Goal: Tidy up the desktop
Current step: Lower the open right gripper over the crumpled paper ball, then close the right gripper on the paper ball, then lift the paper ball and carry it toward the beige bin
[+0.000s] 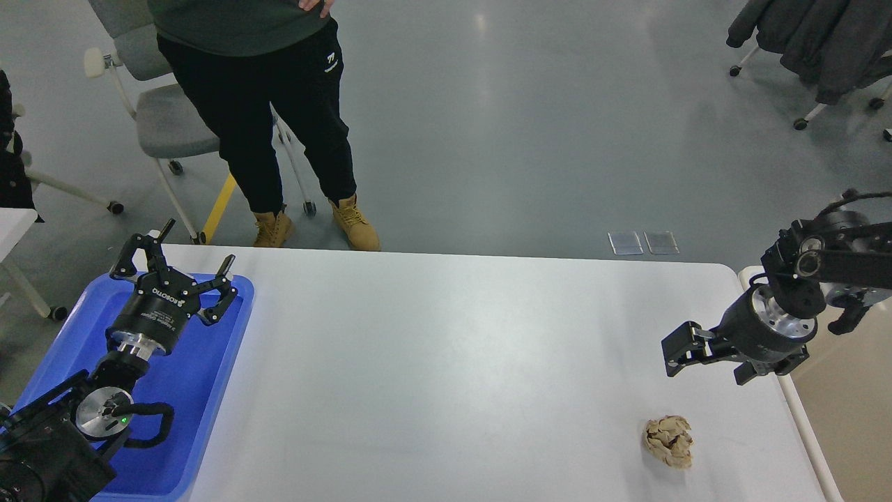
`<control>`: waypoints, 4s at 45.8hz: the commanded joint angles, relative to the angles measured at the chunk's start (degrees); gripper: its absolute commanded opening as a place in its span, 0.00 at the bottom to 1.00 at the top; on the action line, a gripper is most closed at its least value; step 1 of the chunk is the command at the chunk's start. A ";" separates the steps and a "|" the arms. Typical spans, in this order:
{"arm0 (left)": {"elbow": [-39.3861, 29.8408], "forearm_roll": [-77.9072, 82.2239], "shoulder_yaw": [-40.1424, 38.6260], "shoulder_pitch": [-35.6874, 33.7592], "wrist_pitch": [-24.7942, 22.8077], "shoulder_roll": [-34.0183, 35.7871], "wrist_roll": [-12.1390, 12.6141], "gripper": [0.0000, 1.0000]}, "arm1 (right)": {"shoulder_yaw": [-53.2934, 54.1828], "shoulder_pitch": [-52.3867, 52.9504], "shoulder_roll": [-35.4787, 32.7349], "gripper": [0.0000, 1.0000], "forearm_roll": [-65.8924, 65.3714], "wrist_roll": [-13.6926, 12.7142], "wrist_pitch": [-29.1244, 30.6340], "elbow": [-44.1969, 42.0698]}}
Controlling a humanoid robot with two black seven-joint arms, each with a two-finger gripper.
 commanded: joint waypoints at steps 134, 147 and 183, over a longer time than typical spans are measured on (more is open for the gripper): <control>0.00 0.01 -0.07 0.00 0.00 0.04 0.00 0.99 | -3.34 1.79 0.62 0.00 -17.54 8.77 -10.70 4.01; 0.00 0.01 -0.07 0.00 0.00 0.04 0.00 0.99 | -5.28 14.80 -2.98 0.00 -16.05 8.51 -3.85 9.47; 0.00 0.01 -0.07 0.00 0.00 0.04 0.00 0.99 | -5.54 34.58 -7.56 0.00 -13.41 8.33 13.12 9.12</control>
